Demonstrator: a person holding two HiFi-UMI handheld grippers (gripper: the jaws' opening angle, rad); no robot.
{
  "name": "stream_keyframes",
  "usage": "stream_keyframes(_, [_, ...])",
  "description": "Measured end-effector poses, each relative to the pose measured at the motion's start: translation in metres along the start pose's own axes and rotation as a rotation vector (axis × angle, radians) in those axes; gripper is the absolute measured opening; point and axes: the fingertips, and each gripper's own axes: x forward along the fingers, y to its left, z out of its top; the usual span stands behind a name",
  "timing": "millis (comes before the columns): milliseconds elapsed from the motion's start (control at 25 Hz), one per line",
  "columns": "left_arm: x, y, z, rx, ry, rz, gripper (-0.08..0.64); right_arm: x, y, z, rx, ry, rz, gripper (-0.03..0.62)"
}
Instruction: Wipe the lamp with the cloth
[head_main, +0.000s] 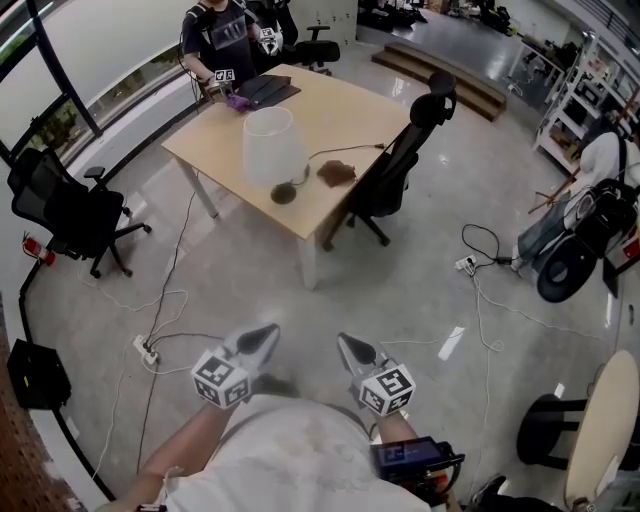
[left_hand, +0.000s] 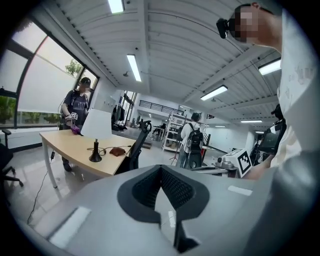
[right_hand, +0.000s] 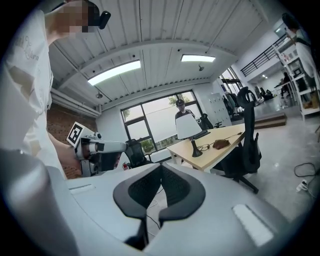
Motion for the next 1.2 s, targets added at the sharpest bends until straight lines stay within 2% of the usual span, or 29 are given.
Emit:
stream_keyframes(320, [0.031,0.036,-0.001,-0.038,0.006,-0.011,0.002,0.038,-0.028,0.008,-0.007,0.043,-0.016,0.012])
stream_keyframes(840, [0.114,0.130,0.043,-0.041,-0.037,-0.114,0.002,0.125,-0.084,0.059,-0.069,0.076,-0.098,0.012])
stream_keyframes(1040, [0.127,0.156,0.052,-0.047,-0.038,-0.135,0.002,0.156,-0.101,0.067,-0.082,0.095,-0.107,0.012])
stream_keyframes(1200, [0.122,0.180,0.050,-0.057,-0.011,-0.163,0.002,0.185,-0.094,0.074,-0.103,0.108,-0.114,0.012])
